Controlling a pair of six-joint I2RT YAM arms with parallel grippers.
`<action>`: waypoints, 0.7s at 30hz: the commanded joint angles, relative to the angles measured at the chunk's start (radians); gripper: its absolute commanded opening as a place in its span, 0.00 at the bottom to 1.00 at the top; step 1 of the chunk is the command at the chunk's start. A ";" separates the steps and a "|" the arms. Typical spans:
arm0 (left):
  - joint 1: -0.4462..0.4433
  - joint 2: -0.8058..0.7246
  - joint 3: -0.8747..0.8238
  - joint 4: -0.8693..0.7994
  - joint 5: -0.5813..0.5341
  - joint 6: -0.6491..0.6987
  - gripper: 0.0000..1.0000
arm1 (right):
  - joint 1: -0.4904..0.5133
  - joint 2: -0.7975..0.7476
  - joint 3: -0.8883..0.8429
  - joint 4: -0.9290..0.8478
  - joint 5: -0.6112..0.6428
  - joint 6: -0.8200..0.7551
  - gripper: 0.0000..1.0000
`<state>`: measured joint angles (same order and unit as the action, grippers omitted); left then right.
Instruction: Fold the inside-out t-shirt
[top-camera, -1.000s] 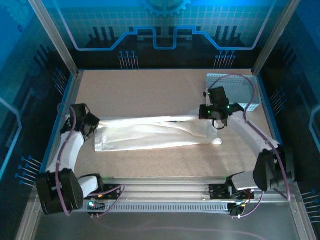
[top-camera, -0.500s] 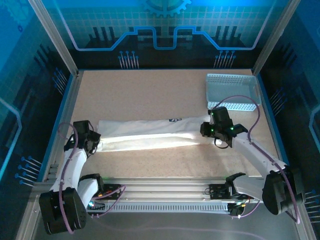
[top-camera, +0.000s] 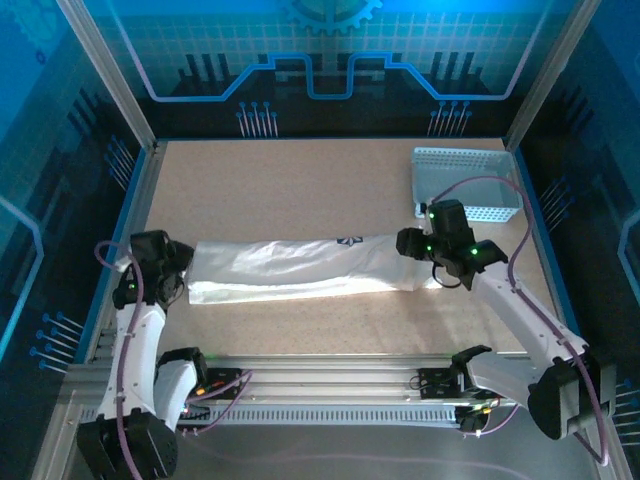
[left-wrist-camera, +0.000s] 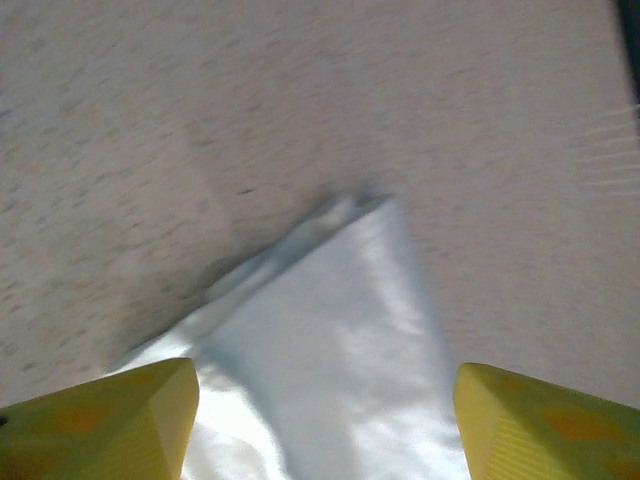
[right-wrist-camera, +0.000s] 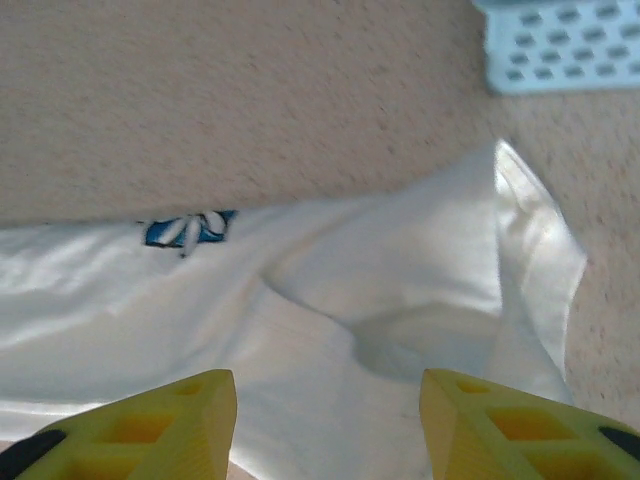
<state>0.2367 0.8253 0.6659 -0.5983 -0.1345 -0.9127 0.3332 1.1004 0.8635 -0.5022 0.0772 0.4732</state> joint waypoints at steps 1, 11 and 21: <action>-0.056 0.095 0.063 0.070 0.098 0.095 0.67 | 0.050 0.079 0.058 0.025 -0.026 -0.040 0.53; -0.201 0.530 0.063 0.209 0.157 0.090 0.67 | 0.011 0.418 0.045 0.173 -0.112 0.038 0.53; -0.011 0.542 -0.083 0.269 0.200 0.034 0.70 | -0.140 0.492 -0.032 0.191 -0.130 0.077 0.50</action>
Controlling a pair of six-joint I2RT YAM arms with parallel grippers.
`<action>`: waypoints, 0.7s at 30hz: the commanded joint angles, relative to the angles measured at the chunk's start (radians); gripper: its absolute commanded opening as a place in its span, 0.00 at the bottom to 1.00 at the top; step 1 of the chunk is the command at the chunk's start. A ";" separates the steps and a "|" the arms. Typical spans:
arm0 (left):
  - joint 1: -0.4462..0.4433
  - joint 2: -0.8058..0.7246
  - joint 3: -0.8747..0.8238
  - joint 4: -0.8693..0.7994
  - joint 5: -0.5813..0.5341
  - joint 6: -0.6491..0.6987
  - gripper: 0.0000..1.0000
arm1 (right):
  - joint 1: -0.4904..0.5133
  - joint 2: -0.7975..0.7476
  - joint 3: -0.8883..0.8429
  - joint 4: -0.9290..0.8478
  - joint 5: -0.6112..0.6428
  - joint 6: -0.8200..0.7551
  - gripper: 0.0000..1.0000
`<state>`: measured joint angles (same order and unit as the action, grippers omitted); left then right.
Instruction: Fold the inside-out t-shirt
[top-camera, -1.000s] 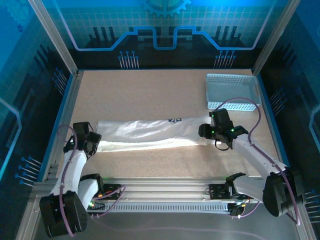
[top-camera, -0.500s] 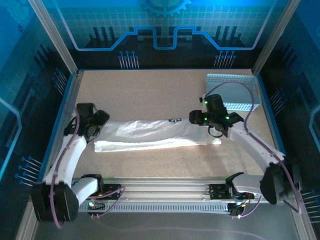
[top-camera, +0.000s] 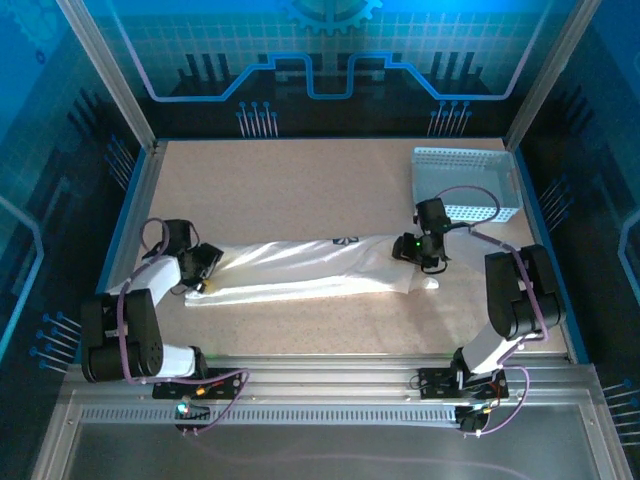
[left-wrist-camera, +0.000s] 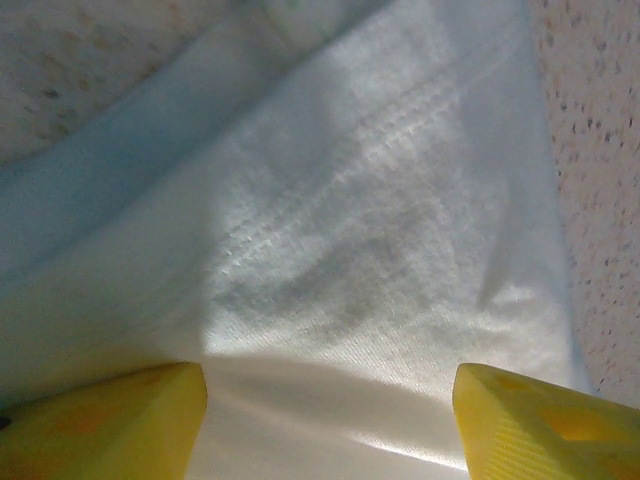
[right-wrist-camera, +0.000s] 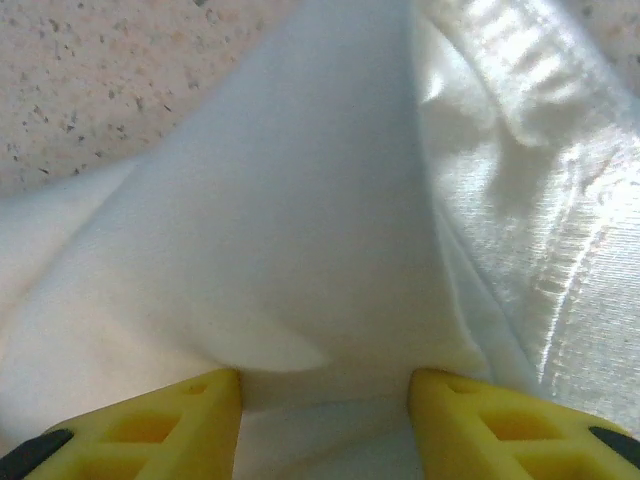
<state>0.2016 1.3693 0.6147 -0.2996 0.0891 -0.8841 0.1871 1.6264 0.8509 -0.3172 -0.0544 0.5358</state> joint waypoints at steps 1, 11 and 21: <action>0.020 -0.016 -0.012 -0.036 -0.014 0.025 0.71 | 0.014 -0.055 -0.016 0.001 0.001 0.002 0.50; -0.234 -0.068 0.244 -0.289 -0.208 0.052 0.77 | 0.209 -0.092 0.180 -0.121 0.141 -0.180 0.56; -0.253 0.267 0.225 -0.087 -0.033 -0.018 0.75 | 0.183 0.114 0.163 -0.144 0.141 -0.041 0.57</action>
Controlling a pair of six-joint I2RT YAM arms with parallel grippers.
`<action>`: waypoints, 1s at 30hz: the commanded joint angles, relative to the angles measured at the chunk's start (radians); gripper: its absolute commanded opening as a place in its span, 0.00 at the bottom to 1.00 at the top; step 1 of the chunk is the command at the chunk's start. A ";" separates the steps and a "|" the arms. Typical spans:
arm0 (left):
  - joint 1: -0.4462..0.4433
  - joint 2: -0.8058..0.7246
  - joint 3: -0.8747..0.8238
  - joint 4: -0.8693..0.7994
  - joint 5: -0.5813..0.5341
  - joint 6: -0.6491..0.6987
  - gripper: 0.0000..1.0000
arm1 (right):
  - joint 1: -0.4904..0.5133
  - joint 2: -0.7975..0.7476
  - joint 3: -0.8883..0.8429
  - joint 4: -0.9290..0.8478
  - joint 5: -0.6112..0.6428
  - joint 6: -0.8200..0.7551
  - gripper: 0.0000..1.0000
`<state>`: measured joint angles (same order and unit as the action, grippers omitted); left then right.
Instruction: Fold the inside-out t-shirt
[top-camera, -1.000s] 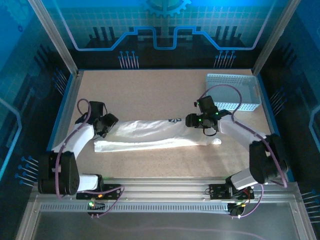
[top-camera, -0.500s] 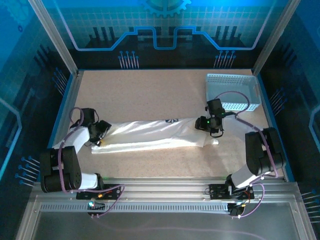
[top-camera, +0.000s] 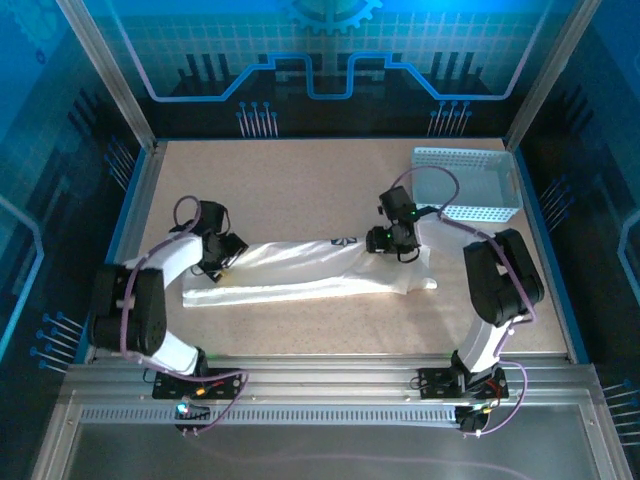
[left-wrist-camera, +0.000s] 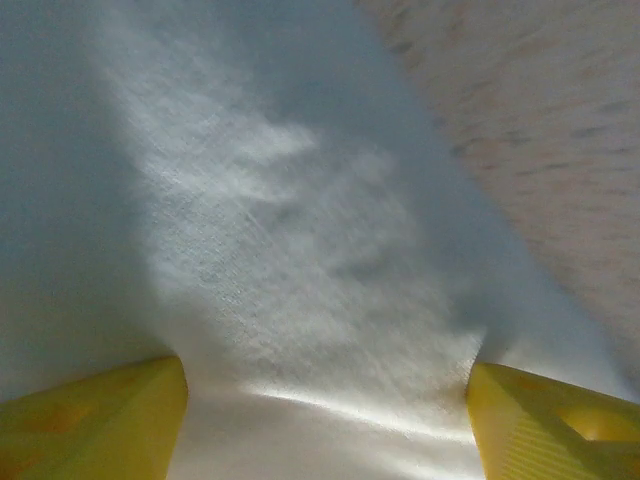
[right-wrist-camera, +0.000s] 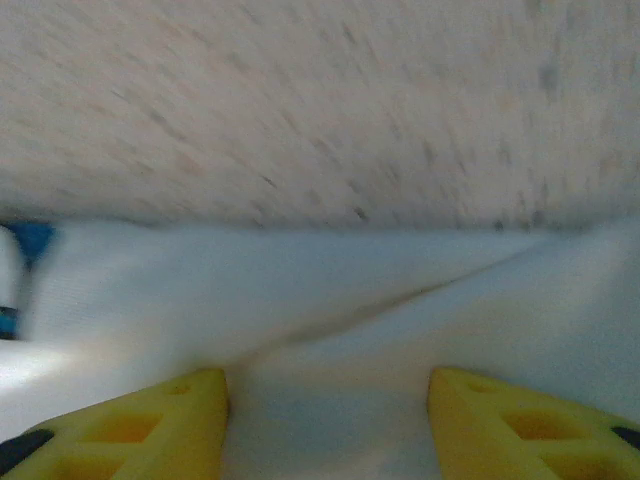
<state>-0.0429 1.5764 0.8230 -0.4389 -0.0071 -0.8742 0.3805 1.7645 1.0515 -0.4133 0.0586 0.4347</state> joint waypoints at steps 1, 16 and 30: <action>-0.009 0.090 0.033 0.061 0.061 -0.028 0.75 | -0.010 -0.039 -0.062 -0.044 0.031 0.074 0.57; -0.125 0.702 0.894 -0.121 0.119 0.084 0.70 | 0.352 -0.402 -0.417 -0.015 0.036 0.475 0.58; -0.296 0.852 1.581 -0.575 0.124 0.324 0.91 | 0.496 -0.403 -0.069 -0.226 0.145 0.265 0.64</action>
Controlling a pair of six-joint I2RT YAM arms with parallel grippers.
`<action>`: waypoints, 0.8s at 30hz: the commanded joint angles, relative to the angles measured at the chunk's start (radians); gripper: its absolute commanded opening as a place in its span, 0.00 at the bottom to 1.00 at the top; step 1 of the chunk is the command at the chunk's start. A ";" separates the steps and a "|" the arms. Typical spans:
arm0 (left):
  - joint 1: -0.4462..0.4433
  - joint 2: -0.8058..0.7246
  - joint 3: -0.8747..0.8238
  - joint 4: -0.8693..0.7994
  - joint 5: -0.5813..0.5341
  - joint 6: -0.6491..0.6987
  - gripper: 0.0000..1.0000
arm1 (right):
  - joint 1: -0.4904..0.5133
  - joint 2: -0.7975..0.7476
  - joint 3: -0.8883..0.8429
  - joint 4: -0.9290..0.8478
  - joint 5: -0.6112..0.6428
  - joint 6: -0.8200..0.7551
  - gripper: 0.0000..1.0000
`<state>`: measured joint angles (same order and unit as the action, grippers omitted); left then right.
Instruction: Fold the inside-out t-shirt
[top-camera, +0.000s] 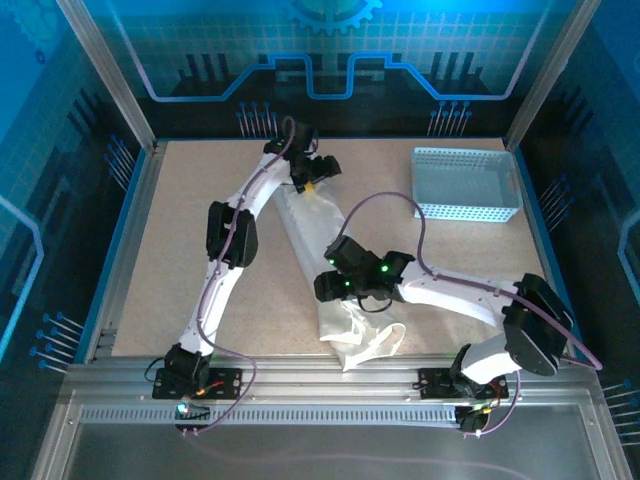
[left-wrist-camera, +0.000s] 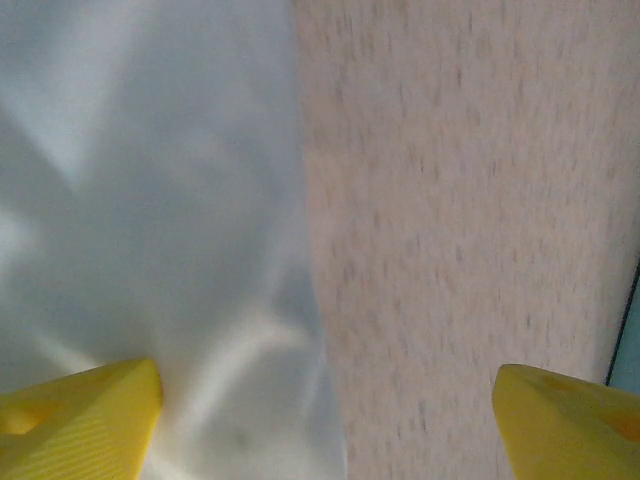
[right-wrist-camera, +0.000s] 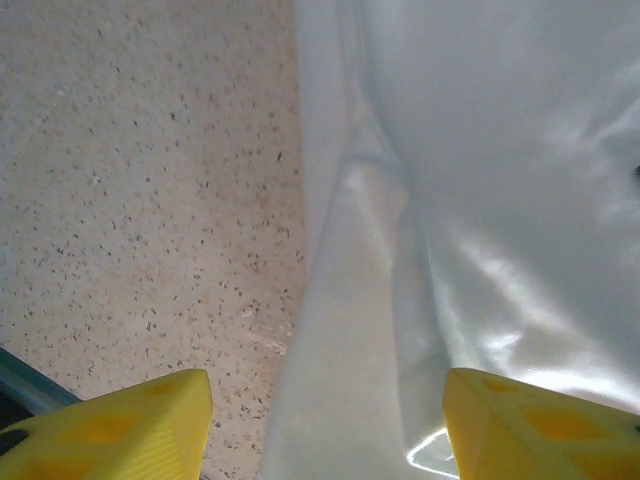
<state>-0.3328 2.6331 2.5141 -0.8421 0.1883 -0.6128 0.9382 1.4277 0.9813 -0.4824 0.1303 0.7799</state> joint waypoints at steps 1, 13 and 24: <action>-0.015 -0.289 -0.233 -0.149 -0.117 0.055 0.93 | -0.100 -0.090 -0.013 -0.184 0.070 -0.097 0.64; -0.359 -1.293 -1.626 0.271 -0.229 -0.324 0.92 | -0.459 -0.224 -0.246 -0.280 -0.218 -0.252 0.59; -0.786 -1.169 -1.802 0.660 -0.229 -0.540 0.82 | -0.466 -0.297 -0.431 -0.172 -0.366 -0.173 0.59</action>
<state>-1.0882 1.4097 0.6949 -0.3462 -0.0303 -1.0985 0.4747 1.1534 0.5724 -0.6880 -0.1757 0.5800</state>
